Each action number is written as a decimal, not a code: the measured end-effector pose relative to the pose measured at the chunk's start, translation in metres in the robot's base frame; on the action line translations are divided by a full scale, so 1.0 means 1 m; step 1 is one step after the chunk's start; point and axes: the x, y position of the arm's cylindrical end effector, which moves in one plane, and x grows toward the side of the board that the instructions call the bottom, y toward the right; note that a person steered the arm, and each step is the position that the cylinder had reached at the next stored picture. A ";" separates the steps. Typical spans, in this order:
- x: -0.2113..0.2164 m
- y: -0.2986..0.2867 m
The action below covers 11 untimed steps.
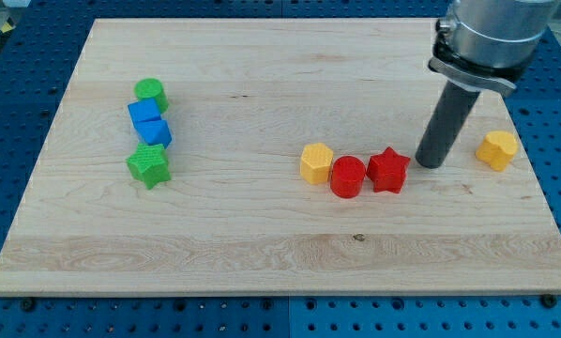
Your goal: Separate the red star from red circle towards the bottom
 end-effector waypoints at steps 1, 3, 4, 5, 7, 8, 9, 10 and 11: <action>-0.001 -0.017; -0.014 -0.052; -0.008 -0.052; 0.002 -0.067; 0.009 -0.080; 0.010 -0.079; 0.013 -0.066; 0.021 -0.050; 0.039 -0.050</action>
